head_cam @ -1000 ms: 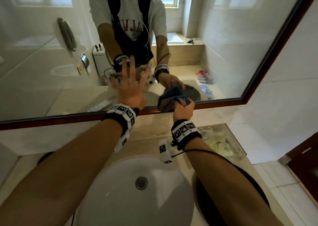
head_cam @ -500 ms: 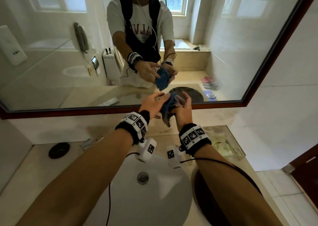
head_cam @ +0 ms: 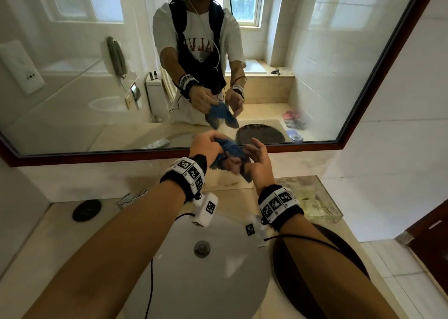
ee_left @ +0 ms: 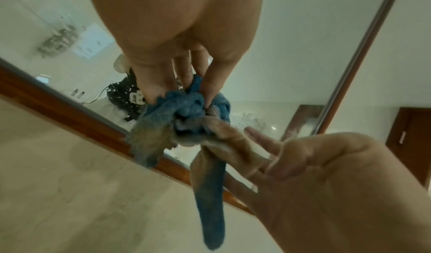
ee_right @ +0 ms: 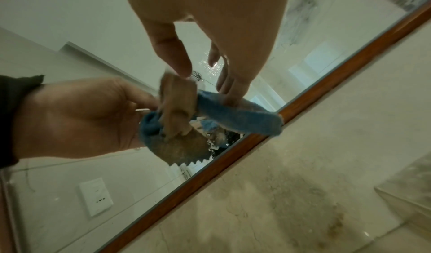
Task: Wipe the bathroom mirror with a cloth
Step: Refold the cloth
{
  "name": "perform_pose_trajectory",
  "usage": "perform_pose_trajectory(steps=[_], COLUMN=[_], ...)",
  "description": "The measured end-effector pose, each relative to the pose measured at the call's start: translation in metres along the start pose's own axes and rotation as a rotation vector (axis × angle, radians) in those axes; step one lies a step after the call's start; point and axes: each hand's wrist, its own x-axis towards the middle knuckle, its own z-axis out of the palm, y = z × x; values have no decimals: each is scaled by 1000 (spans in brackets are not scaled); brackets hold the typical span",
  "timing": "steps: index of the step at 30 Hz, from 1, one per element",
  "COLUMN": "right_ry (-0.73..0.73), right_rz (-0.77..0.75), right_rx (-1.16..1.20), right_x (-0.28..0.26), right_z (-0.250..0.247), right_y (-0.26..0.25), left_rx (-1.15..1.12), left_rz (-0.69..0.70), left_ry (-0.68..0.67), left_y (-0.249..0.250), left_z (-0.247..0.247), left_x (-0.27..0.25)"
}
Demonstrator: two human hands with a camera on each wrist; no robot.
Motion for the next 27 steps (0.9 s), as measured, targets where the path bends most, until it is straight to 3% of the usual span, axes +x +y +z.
perform_pose_trajectory(steps=[5,10,13,16,21,27], right_ry=[46,-108,-134,-39,59,0], right_rz=[108,242,279,233,33,172], right_rx=[57,-336,-422,-302,-196,-24], right_x=[8,19,21,18,16,8], right_z=[-9,-9,-11,-10,-10,-6], right_y=[1,-3,-3,-5,-4,-7], left_rx=[133,209,261,298,240,-96], left_rz=[146,204,214,183,18,-66], left_ry=[13,5,-11,-26,-87,-51], left_y=[0,-3,-7,-8,-10,-2], left_z=[-2,-5,-6,-5,0,8], left_x=[-5,-6,-6,-6,-2,2])
